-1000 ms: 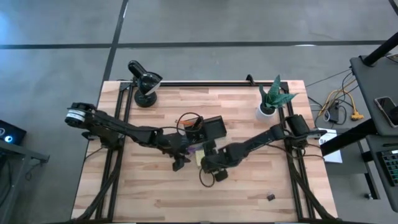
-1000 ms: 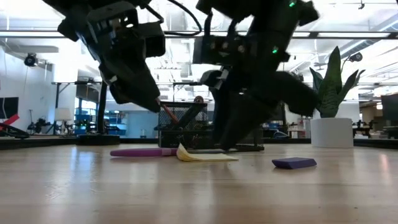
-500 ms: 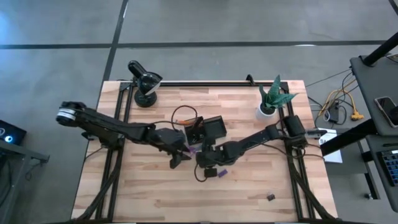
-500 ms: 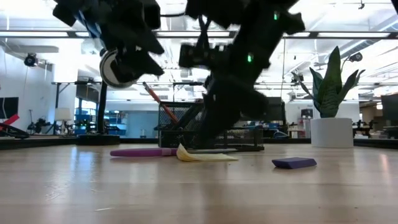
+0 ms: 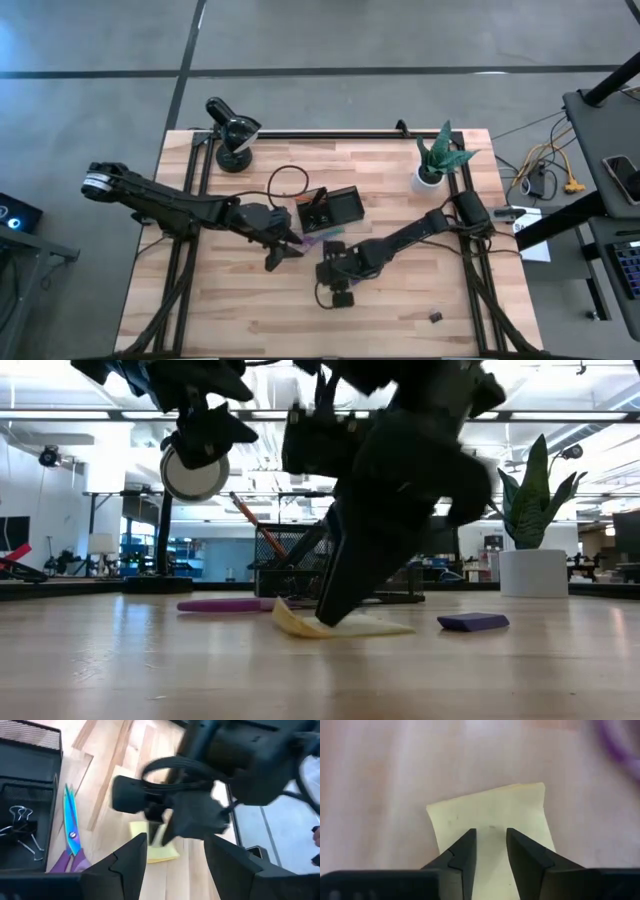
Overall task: Pick and place office supplies into organizer
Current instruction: Put the yellow sticky notes into the black desk organizer
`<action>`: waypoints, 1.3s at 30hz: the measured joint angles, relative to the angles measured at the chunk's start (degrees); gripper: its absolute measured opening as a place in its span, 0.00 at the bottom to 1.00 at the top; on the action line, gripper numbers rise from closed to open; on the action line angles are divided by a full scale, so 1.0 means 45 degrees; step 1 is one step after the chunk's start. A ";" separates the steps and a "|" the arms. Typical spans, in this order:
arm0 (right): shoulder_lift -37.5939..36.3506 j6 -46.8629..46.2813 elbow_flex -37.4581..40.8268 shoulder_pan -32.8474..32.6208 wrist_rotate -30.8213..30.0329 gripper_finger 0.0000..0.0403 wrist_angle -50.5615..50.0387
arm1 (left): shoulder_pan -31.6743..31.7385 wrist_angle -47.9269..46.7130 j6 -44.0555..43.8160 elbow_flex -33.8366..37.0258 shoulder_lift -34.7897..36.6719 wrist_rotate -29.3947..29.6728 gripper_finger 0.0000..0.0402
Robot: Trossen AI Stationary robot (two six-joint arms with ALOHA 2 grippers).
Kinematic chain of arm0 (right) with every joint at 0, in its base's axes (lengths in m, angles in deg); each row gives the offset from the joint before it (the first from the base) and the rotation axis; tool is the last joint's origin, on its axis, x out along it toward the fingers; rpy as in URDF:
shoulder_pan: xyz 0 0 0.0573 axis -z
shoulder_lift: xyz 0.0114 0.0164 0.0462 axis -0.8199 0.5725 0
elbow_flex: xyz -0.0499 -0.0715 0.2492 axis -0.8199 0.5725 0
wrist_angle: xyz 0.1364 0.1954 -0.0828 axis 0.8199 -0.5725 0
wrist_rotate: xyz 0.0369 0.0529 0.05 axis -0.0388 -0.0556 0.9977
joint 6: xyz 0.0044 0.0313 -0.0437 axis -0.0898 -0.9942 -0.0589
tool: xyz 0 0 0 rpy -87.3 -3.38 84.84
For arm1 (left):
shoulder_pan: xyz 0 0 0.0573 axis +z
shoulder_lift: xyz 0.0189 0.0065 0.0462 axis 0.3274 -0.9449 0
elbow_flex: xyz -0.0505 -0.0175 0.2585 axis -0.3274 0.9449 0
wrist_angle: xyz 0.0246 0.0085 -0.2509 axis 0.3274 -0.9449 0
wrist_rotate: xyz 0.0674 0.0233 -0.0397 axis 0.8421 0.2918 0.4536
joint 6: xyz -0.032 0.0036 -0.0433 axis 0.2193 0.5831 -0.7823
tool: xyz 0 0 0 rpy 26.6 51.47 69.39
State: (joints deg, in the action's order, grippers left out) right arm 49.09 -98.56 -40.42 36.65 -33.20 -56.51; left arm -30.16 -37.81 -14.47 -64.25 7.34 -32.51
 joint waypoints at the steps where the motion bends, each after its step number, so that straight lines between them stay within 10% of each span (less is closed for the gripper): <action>1: 0.0016 0.0009 -0.0084 -0.0101 0.0039 0.25 -0.0004 | 0.0000 -0.0060 0.0018 0.0001 -0.0028 0.0004 0.45; 11: -0.0324 0.0245 -0.2383 -0.0251 -0.1589 0.30 -0.1762 | -0.0465 -0.1987 0.0772 0.0356 -0.0635 0.0316 0.45; 20: -0.0642 -0.1125 -0.2102 -0.0723 -0.2240 0.28 -0.6521 | -0.0758 0.3258 -0.1706 0.1890 -0.2719 -0.0685 0.45; 39: -0.0571 -0.2184 -0.1445 -0.0872 -0.0543 0.25 -0.4726 | -0.0797 0.5762 -0.4670 0.1229 -0.5694 -0.0742 0.45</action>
State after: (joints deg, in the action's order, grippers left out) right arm 46.52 -108.39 -46.92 32.73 -35.64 -77.78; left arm -33.75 -11.88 -35.48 -58.72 -18.28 -35.85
